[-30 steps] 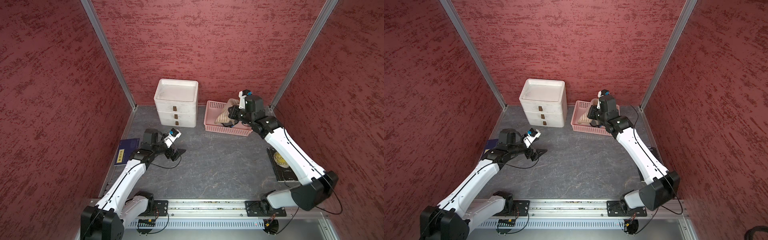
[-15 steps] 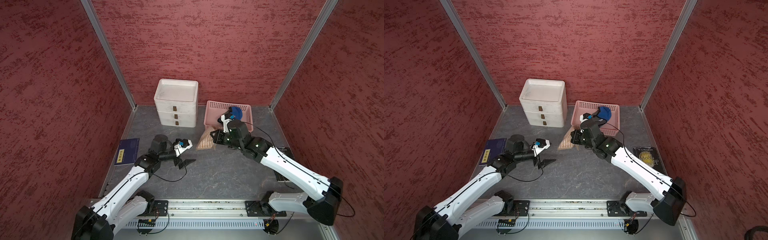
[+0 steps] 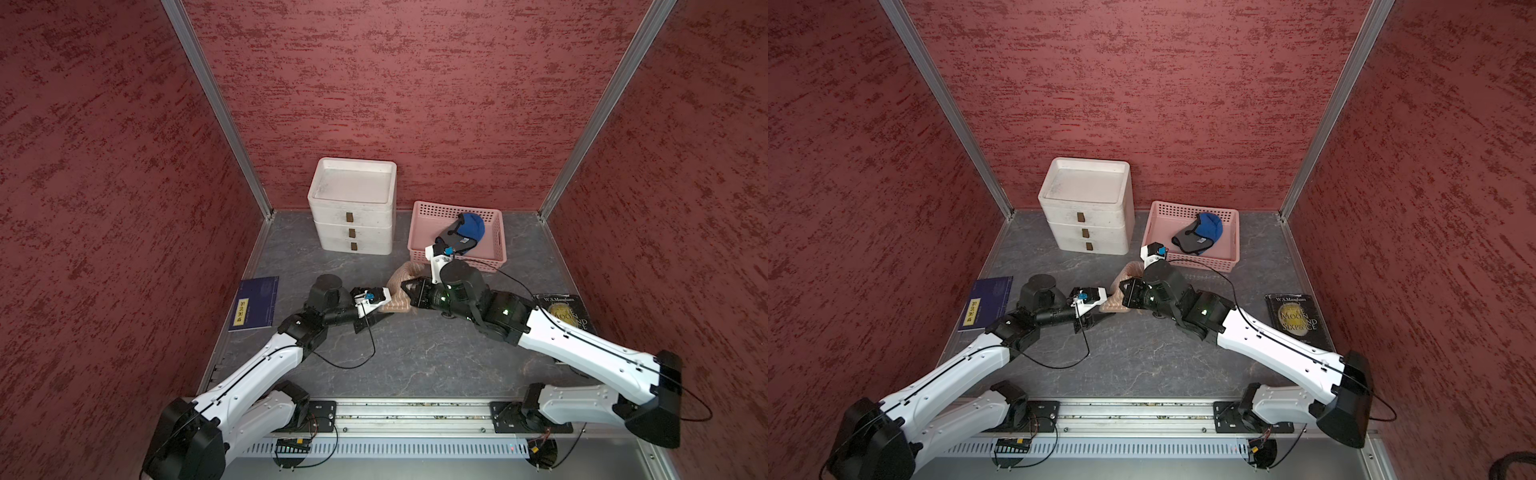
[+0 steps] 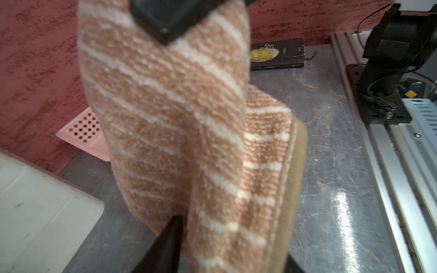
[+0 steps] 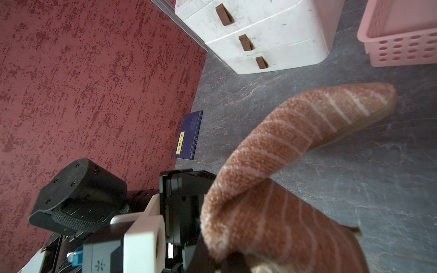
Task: Fold the square dishcloth
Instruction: Flatten out the cleaning item at the center of the board.
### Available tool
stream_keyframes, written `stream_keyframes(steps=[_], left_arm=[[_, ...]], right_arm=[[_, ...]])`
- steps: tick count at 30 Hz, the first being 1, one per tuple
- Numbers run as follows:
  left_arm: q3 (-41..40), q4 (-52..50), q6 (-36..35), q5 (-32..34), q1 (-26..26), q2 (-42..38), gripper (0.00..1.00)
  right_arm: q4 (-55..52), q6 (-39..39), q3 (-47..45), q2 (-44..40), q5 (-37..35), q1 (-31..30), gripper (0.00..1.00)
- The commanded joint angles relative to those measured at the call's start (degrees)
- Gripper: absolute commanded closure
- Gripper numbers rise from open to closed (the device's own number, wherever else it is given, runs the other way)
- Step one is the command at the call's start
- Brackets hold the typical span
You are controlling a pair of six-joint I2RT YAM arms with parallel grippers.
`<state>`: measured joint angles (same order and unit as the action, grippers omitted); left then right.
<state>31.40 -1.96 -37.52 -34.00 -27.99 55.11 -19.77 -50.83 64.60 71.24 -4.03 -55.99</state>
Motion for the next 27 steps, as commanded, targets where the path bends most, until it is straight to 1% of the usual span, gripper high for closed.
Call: stream_keyframes(steps=[1, 2, 3, 5, 7, 9, 10, 11, 12, 13, 15, 18, 20, 22, 23, 24, 27], left_arm=[[-1.9, 2.7, -4.8, 6.5, 0.0, -4.5, 0.93], [-2.3, 1.6, -6.6, 7.6, 0.0, -5.9, 1.00], [-2.6, 0.1, -8.5, 8.6, -0.1, -7.1, 1.00], [-0.8, -5.8, -11.7, 11.1, -0.4, -8.6, 1.00], [3.4, -16.0, -14.2, 13.4, -0.5, -8.0, 1.00], [7.7, -24.4, -14.7, 14.8, -0.8, -6.7, 1.00], [10.3, -30.1, -15.2, 14.8, -1.2, -6.0, 1.00], [13.3, -35.1, -14.8, 14.9, -1.7, -4.9, 1.00], [16.3, -40.2, -14.1, 14.8, -2.4, -3.9, 1.00], [19.6, -44.6, -13.2, 14.4, -3.1, -3.0, 1.00], [25.3, -52.9, -10.8, 13.1, -4.7, -1.4, 1.00], [32.2, -61.5, -6.7, 13.4, -8.0, 0.8, 1.00], [36.0, -66.4, -5.0, 15.1, -10.2, 2.7, 1.00], [37.8, -67.6, -2.6, 20.0, -12.0, 4.4, 1.00], [38.3, -67.6, -1.7, 22.7, -12.6, 5.3, 1.00], [38.7, -68.1, -1.2, 24.7, -13.0, 6.2, 1.00], [39.2, -68.7, 0.1, 28.0, -13.3, 8.5, 1.00]], right_arm=[[-1.3, -0.1, -0.6, -1.2, -5.0, -0.4, 1.00], [-2.2, 0.2, -0.7, -1.3, -6.1, -0.4, 1.00], [-2.8, 0.7, -1.0, -1.4, -6.6, -0.4, 1.00], [-3.9, 1.9, -1.3, -1.4, -7.8, -0.4, 0.90], [-5.2, 3.4, -1.4, -1.2, -9.5, -0.4, 0.80], [-6.6, 5.3, -1.5, -0.9, -12.1, -0.4, 0.71], [-7.2, 6.2, -1.5, -0.7, -13.1, -0.4, 0.66], [-7.6, 7.2, -1.4, -0.3, -13.9, -0.4, 0.61], [-8.4, 8.0, -1.2, 0.1, -14.6, -0.4, 0.53], [-8.9, 8.9, -1.2, 0.5, -15.0, -0.4, 0.49], [-9.5, 10.5, -1.4, 0.9, -15.2, -0.4, 0.39], [-9.5, 12.4, -3.2, -0.7, -16.5, -1.2, 0.28], [-8.5, 14.9, -5.0, -2.5, -19.5, -4.2, 0.21], [-7.6, 17.4, -6.3, -3.6, -24.0, -8.3, 0.18], [-6.3, 18.7, -7.6, -3.8, -25.9, -11.8, 0.18], [-3.3, 20.7, -9.0, -4.2, -27.5, -15.1, 0.17], [6.1, 26.2, -13.9, -3.2, -32.0, -23.7, 0.10]])
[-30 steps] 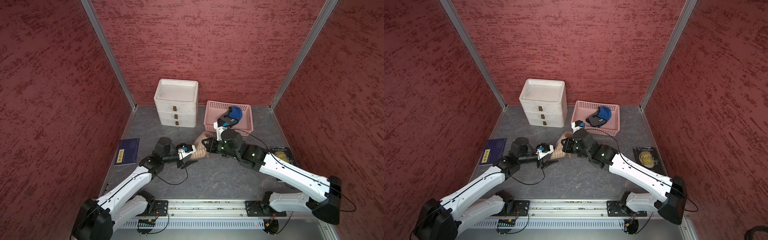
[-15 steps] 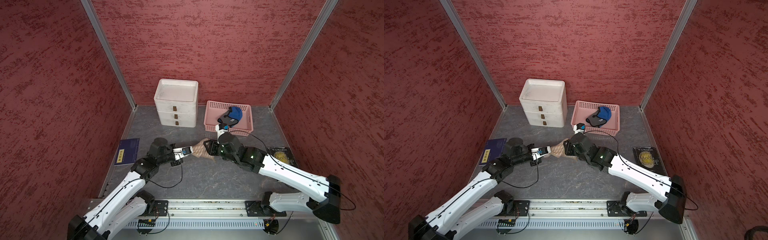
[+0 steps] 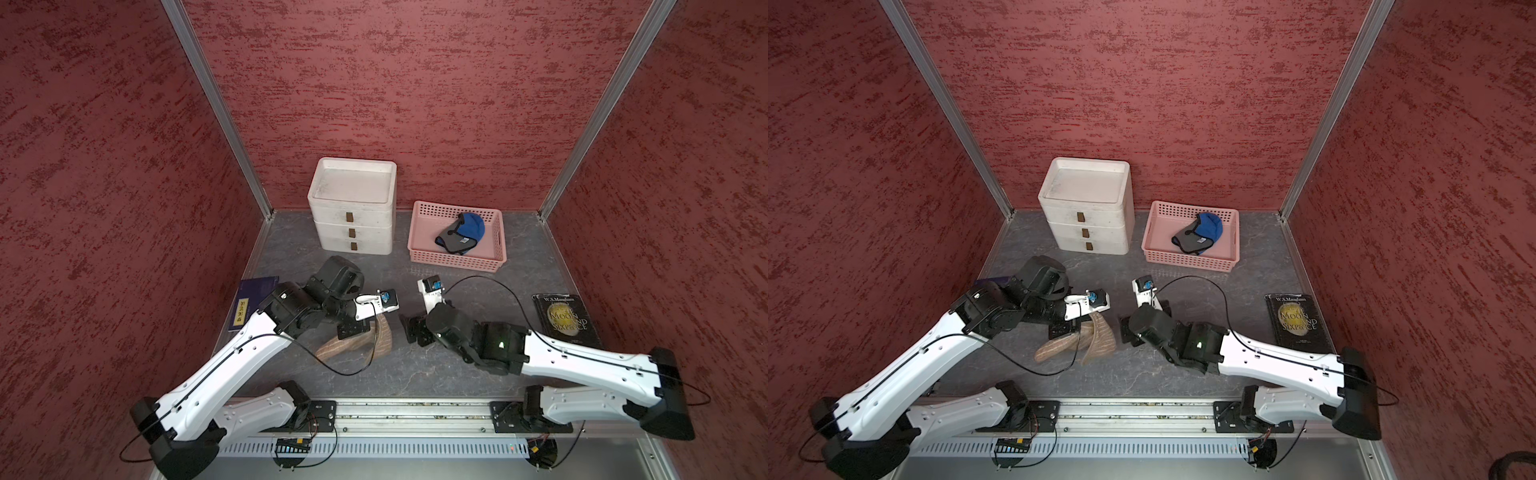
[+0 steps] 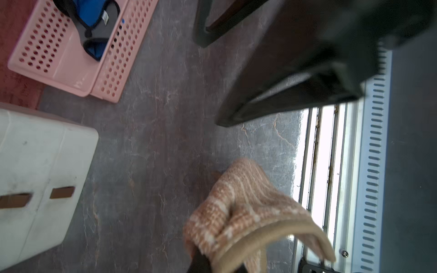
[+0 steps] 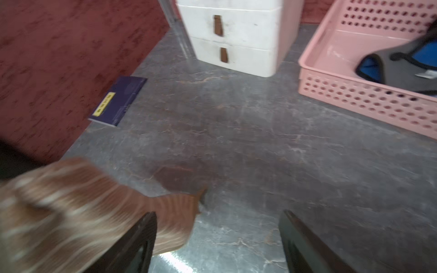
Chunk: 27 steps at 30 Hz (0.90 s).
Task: Fold the square dishcloth
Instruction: Flatten out the cleaning item at the center of the board.
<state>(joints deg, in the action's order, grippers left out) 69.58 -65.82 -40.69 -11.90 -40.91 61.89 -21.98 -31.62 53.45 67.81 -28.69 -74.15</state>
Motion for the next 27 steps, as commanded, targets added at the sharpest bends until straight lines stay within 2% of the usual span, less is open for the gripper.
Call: stream_keyframes(steps=[1, 5, 7, 12, 17, 20, 24, 27], left_arm=[[0.9, -4.5, 3.5, 7.0, -0.4, 2.4, 1.00], [1.3, -3.0, 4.8, 8.2, -0.1, 4.6, 1.00], [2.2, -3.1, 5.6, 7.1, 0.2, 5.7, 1.00], [2.7, -4.1, 6.0, 3.6, 1.0, 5.5, 1.00], [2.3, -4.9, 6.4, 2.2, 1.1, 3.9, 1.00], [2.4, -5.7, 6.8, 0.8, 1.2, 3.0, 1.00], [3.4, -7.9, 6.5, -2.4, 1.8, 1.5, 1.00], [4.2, -9.5, 6.4, -2.6, 1.8, 0.4, 1.00]], right_arm=[[10.2, 8.0, -3.3, 1.3, -9.4, -7.7, 0.08], [16.0, 11.3, -3.3, 7.5, -15.8, -15.0, 0.06], [18.1, 12.2, -2.8, 10.4, -17.0, -16.6, 0.06], [19.8, 12.6, -2.4, 14.6, -20.8, -16.7, 0.05], [22.2, 11.2, -4.6, 15.3, -20.7, -13.9, 0.13], [27.8, 13.1, -5.9, 18.1, -21.0, -13.4, 0.26], [30.6, 13.2, -6.7, 20.6, -22.5, -11.9, 0.50], [30.8, 12.1, -8.5, 19.5, -23.8, -11.1, 0.68]])
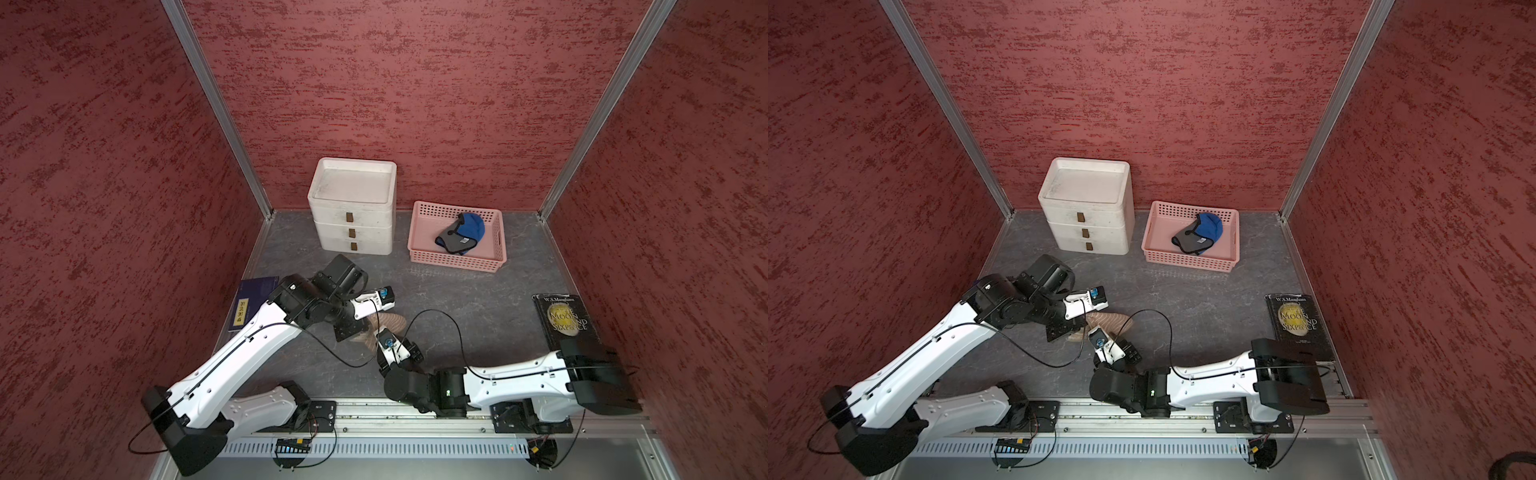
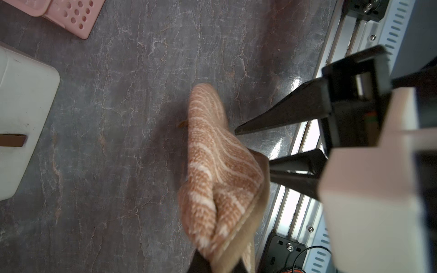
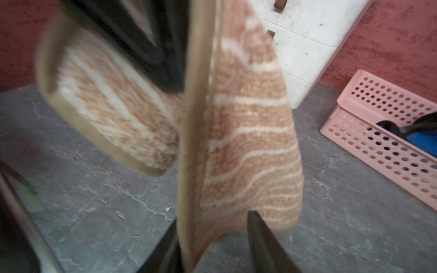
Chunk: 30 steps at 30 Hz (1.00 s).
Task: Fold the square dishcloth
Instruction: Flatten out the cleaning item at the center of the board.
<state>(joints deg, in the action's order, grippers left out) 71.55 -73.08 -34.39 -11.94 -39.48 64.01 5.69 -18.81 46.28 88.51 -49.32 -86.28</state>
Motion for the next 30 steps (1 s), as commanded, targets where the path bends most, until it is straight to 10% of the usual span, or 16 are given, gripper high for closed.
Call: stream_keyframes(steps=[1, 5, 20, 30], left_arm=[[2.3, -3.0, -0.1, -2.8, 0.4, -2.2, 1.00], [2.2, -6.5, -0.9, -3.5, -0.4, -4.6, 1.00], [-1.1, -17.2, 1.9, -0.7, -11.0, -10.1, 0.86], [-8.1, 11.7, -9.6, 8.1, 6.6, 13.7, 0.95]], right_arm=[[2.7, -0.9, -2.1, -2.5, -3.6, 1.0, 0.75], [-3.0, -1.2, -4.6, -11.5, -3.8, 0.6, 1.00], [-51.4, -16.3, 12.4, -17.8, 1.4, -14.1, 1.00], [-36.3, -7.1, 4.9, -13.6, 22.6, 14.2, 1.00]])
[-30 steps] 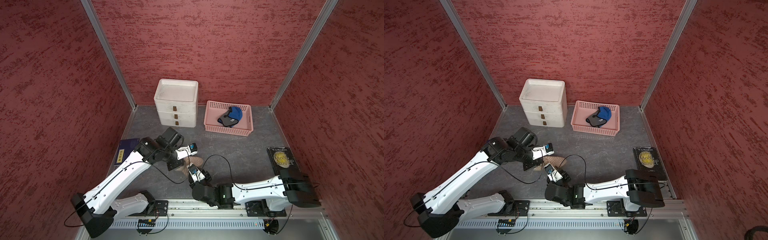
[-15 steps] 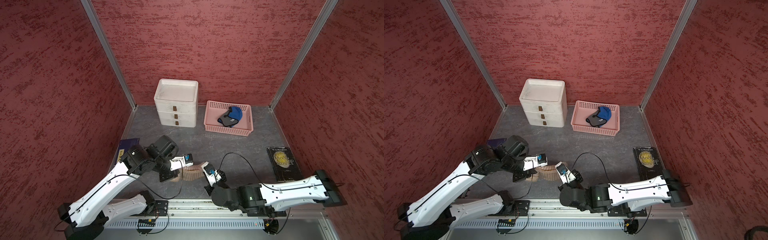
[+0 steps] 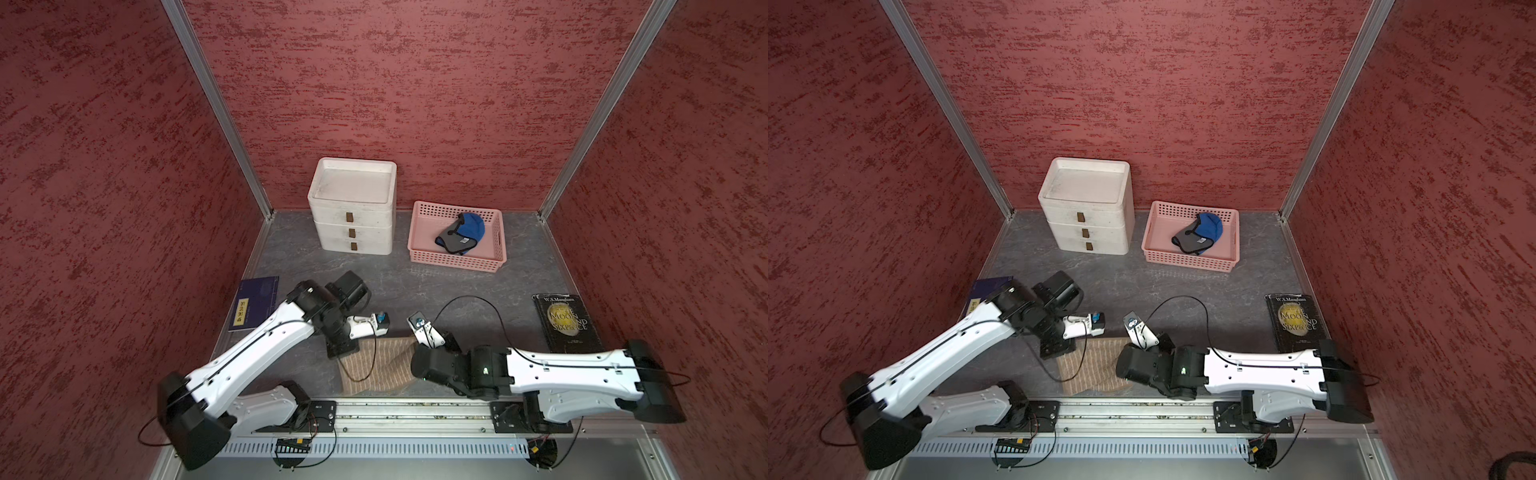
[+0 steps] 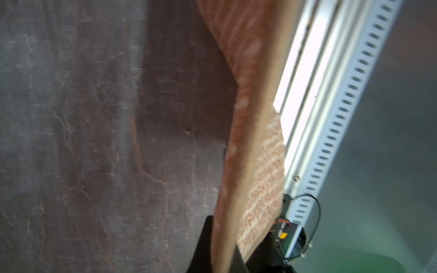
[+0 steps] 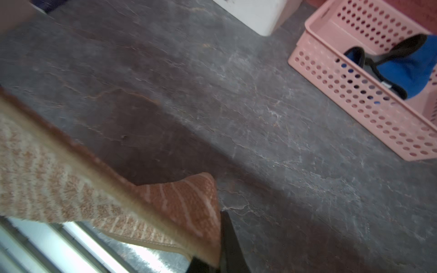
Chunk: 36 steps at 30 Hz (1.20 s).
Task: Fold the square dishcloth
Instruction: Flatten out the cleaning item at the center of the board, then fold the cleaning item at the center of the board.
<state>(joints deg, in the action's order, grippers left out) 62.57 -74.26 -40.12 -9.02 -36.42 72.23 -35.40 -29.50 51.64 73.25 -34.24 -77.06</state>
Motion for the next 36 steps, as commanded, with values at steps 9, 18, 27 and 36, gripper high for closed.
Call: stream_keyframes(steps=[9, 18, 27, 36], left_arm=[[-1.0, 38.7, -6.9, 22.5, 8.5, 24.2, 0.97], [-7.4, 52.6, -8.8, 27.2, 11.0, 20.1, 0.09], [-11.2, 19.8, -11.5, 3.9, 8.6, 1.9, 0.09], [-22.0, 7.9, -23.2, -12.3, 6.7, -9.6, 0.18]], right_arm=[[14.5, 11.2, 8.3, 23.7, 18.8, 24.0, 0.96], [16.8, 8.6, 13.5, 29.2, 17.8, 31.5, 0.26], [15.0, 5.9, 2.6, 15.5, 29.4, 29.3, 0.28], [9.9, -5.0, -7.9, 5.2, 29.5, 12.0, 0.20]])
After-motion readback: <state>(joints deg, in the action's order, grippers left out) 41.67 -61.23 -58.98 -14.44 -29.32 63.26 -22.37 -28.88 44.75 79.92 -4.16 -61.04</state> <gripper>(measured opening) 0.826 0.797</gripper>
